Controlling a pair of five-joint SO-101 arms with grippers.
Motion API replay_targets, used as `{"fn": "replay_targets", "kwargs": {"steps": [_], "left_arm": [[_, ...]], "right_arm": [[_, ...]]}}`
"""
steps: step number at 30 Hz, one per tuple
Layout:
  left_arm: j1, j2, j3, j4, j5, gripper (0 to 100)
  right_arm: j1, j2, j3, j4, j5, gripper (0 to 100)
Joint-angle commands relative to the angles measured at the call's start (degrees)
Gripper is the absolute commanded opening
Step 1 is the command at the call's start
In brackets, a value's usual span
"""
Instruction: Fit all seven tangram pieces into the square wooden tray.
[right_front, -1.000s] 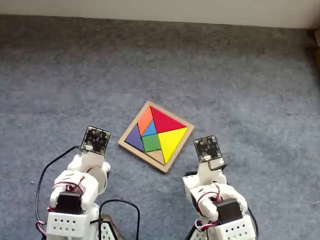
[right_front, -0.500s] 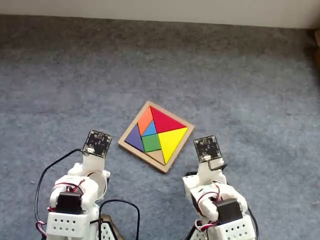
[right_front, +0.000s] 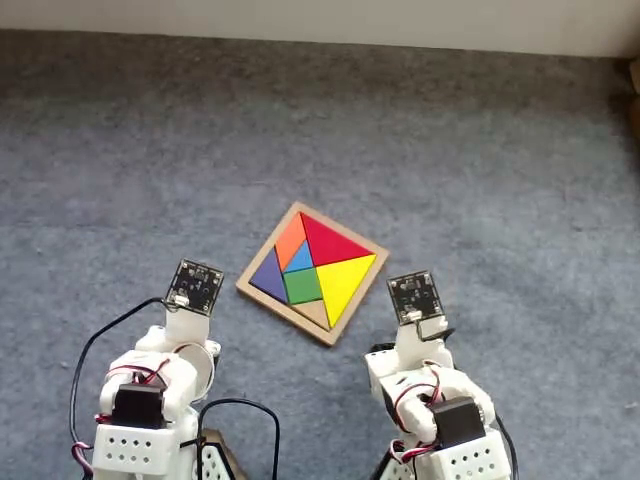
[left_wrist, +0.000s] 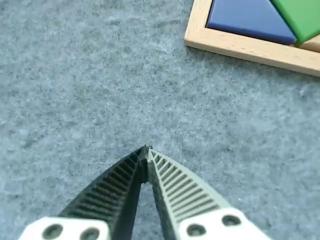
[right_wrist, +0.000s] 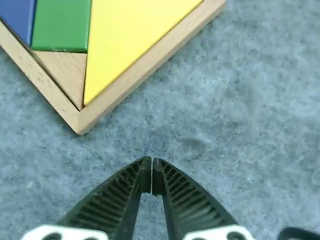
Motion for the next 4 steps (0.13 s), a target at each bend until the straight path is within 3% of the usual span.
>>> {"fn": "replay_targets", "kwargs": {"steps": [1, 4], "left_arm": [[0.7, -2.3, 1.2, 0.2, -0.5, 0], [0.7, -2.3, 1.2, 0.2, -0.5, 0]], "right_arm": [[0.7, -1.0, 8.5, 0.4, 0.4, 2.2], [0.7, -1.0, 8.5, 0.4, 0.4, 2.2]]}}
